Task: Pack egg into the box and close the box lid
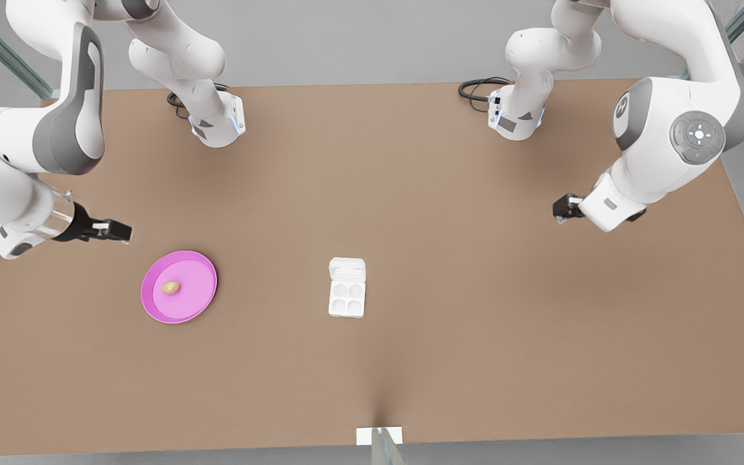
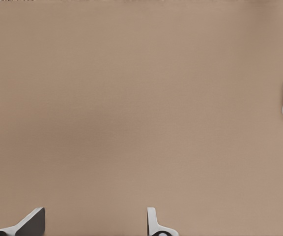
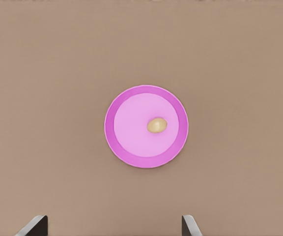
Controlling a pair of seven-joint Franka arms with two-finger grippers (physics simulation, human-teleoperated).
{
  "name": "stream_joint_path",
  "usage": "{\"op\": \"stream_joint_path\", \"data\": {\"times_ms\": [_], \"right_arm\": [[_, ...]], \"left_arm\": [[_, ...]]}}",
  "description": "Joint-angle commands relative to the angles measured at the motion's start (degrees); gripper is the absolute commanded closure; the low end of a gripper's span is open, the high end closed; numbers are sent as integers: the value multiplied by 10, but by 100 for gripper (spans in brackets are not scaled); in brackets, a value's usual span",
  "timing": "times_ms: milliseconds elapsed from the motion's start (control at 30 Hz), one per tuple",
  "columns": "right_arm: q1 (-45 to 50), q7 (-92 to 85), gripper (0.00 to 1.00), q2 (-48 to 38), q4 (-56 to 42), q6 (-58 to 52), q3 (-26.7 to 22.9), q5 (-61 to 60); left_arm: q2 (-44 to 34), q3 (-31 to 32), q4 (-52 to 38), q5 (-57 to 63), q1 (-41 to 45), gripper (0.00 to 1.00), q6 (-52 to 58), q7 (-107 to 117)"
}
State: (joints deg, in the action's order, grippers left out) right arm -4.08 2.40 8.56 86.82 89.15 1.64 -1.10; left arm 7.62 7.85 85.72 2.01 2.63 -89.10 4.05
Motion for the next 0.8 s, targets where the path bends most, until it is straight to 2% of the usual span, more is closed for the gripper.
{"op": "stream_joint_path", "data": {"times_ms": [0,267,333,467,600,767], "right_arm": [[0,11,0,0,0,39,0,0],[-4,7,0,40,-7,71,-1,2],[-8,9,0,53,47,139,-3,2],[-1,10,0,35,228,318,-4,4],[-8,13,0,104,244,401,-8,21],[-18,34,0,175,275,503,-20,35]], "left_arm": [[-1,0,0,1,0,0,-24,20],[-1,-2,30,1,-1,0,-6,20],[8,-2,29,1,-1,0,-4,20],[13,11,25,-7,0,0,5,16],[59,23,-6,-17,0,0,-4,14],[66,23,-11,-25,0,0,-4,12]]}}
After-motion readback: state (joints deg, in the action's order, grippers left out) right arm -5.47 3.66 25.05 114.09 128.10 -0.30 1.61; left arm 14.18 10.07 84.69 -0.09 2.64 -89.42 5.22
